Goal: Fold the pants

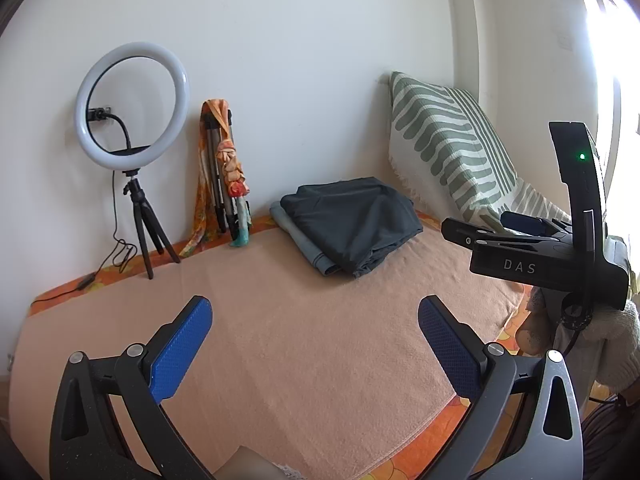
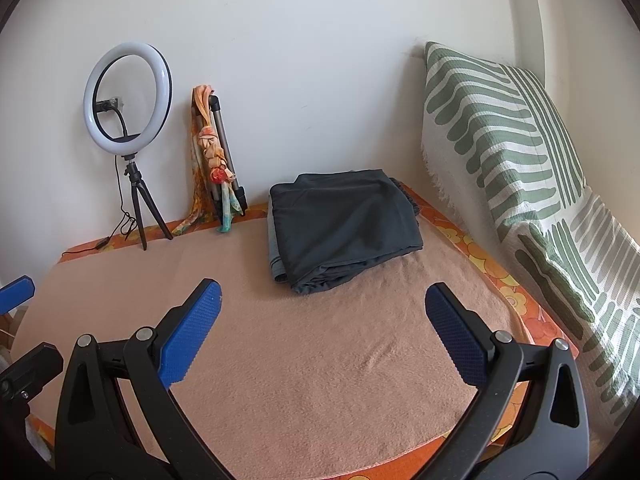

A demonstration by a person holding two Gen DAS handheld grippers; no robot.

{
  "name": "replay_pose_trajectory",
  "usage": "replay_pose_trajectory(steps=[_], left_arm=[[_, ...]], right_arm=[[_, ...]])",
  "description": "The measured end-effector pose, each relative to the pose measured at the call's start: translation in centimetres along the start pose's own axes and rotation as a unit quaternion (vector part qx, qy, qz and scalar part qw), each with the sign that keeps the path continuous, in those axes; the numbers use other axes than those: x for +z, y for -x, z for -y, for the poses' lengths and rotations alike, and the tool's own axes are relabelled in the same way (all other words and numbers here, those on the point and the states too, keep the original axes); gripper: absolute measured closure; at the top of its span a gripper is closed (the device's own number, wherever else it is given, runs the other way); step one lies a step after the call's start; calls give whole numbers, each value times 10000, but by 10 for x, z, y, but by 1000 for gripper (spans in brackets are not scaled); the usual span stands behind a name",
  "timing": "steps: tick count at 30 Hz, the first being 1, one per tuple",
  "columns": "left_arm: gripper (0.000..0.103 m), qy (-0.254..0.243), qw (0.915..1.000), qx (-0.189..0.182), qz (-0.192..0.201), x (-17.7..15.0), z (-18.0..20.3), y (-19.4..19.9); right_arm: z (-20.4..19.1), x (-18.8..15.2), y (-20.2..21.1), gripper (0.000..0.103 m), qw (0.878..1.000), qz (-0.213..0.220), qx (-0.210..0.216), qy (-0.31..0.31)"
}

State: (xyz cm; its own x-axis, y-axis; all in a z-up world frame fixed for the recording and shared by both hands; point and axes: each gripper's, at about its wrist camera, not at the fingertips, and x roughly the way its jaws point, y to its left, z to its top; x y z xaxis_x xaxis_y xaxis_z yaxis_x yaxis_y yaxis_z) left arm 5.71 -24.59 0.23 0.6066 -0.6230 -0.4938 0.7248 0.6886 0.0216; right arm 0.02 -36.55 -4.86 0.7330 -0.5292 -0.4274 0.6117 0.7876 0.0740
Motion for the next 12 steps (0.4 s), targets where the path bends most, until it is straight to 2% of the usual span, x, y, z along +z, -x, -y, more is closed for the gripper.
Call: replay_pose_trajectory(steps=[12], left_arm=[[1,-5,10000,-85,2,1,-4,2]], right_arm=[[-5,2,-5,0,9999,-46,96,78]])
